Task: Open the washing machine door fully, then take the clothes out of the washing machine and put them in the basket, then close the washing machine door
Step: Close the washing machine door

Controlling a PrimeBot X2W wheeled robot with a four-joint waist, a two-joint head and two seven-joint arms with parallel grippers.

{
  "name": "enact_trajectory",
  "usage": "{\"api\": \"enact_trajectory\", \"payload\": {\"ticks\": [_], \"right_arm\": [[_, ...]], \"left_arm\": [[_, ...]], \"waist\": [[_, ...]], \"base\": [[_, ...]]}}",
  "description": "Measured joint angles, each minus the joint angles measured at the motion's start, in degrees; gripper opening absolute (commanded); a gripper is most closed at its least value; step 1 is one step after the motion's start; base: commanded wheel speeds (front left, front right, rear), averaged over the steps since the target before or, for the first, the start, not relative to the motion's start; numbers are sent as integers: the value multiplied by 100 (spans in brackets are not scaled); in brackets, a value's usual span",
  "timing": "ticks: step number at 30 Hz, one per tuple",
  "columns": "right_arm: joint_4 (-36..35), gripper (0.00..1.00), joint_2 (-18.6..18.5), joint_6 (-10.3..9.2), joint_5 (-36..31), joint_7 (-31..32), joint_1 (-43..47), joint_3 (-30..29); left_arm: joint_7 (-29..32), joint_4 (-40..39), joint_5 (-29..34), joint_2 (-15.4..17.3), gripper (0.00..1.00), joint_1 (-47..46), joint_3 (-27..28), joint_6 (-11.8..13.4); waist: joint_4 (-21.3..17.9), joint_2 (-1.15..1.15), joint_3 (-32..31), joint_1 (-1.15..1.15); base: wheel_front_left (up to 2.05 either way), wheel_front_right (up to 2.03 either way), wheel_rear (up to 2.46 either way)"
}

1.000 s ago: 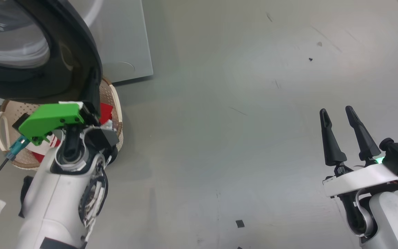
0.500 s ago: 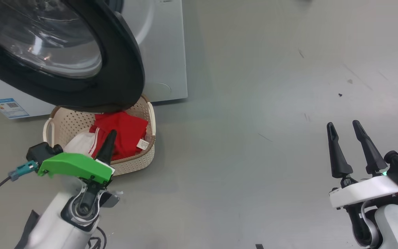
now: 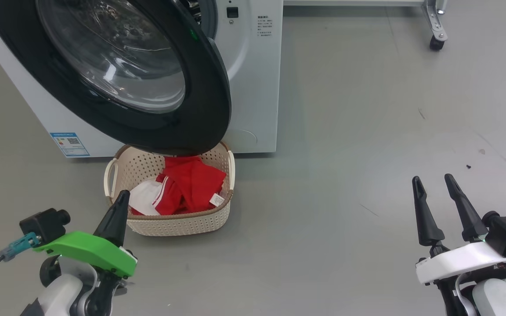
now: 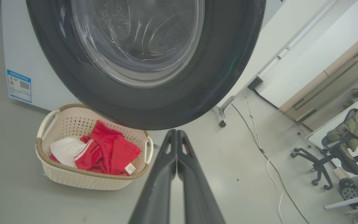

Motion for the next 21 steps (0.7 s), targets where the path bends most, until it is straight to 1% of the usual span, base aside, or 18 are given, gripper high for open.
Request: {"api": "enact_trajectory", "payload": {"ticks": [5,8,12,14,17,20,21], "right_arm": [[-4,100,10,0,-42,0,65,15],[-16,100,18,0,-60,0,65,56],[-34,100,18,0,-90,0,67,45],[-48,100,19,0,-91,0,69,35],[-107,100,18,0,-91,0,85,-29],[-112,100,23,0,-92,0,85,-25],[-112,100,23,0,-92,0,85,-25]], "left_arm": [[-18,-155,623,170,0,160,88,187],[-42,-322,831,207,0,274,216,299],[-41,-591,1325,199,0,408,728,495],[-41,-742,1510,164,0,453,977,609],[-41,-960,1808,44,0,614,1188,751],[-41,-1118,2101,-69,0,833,1437,867],[-41,-1118,2101,-69,0,833,1437,867]], "waist": [[162,0,-134,0],[215,0,-187,0],[257,0,-207,0],[275,0,-205,0],[308,0,-179,0],[340,0,-158,0],[340,0,-158,0]], "base": [[0,0,0],[0,0,0],[0,0,0],[0,0,0],[0,0,0],[0,0,0],[0,0,0]]}}
